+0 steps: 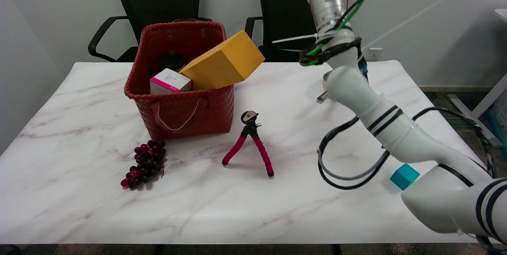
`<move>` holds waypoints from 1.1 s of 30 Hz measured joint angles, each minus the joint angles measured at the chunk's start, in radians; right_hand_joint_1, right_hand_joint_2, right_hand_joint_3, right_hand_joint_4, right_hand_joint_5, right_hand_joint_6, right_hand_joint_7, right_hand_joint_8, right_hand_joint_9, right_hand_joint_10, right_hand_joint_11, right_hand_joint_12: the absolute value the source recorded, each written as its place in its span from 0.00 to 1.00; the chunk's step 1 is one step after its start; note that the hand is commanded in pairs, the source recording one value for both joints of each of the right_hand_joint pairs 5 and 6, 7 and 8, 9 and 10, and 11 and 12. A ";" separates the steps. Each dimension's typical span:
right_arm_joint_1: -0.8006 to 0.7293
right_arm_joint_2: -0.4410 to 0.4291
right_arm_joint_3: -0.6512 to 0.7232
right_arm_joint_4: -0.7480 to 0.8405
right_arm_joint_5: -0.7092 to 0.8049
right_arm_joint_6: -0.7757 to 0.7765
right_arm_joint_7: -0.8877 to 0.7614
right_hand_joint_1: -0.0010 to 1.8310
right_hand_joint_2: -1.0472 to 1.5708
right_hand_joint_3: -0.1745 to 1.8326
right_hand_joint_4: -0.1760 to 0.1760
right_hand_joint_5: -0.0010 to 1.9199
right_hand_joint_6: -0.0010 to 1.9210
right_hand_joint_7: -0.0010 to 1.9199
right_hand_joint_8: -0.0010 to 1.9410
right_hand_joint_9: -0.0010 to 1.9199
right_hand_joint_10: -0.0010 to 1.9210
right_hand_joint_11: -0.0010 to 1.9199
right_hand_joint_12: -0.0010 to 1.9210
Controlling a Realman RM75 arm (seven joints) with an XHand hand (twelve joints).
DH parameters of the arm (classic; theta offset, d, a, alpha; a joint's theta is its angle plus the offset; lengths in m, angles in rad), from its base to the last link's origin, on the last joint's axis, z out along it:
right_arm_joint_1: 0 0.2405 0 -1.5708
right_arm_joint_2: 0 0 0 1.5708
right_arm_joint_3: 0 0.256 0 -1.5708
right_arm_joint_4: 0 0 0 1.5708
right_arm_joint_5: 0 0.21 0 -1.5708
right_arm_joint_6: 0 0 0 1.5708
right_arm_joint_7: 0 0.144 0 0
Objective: Place the pink gum jar into the brown storage basket.
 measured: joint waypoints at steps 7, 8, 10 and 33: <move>0.131 -0.038 -0.032 -0.116 -0.001 -0.097 -0.014 0.72 0.64 0.75 0.50 0.56 0.56 0.67 0.66 0.63 0.63 0.52 0.52; 0.143 -0.041 -0.037 -0.128 -0.001 -0.105 -0.014 0.72 0.62 0.76 0.50 0.55 0.55 0.67 0.66 0.62 0.62 0.51 0.51; 0.191 -0.058 -0.056 -0.176 -0.002 -0.131 -0.018 0.73 0.59 0.78 0.50 0.54 0.54 0.66 0.65 0.61 0.61 0.50 0.50; 0.557 -0.232 -0.286 -0.595 -0.059 -0.416 -0.022 0.71 0.55 0.77 0.50 0.51 0.51 0.66 0.65 0.60 0.60 0.48 0.48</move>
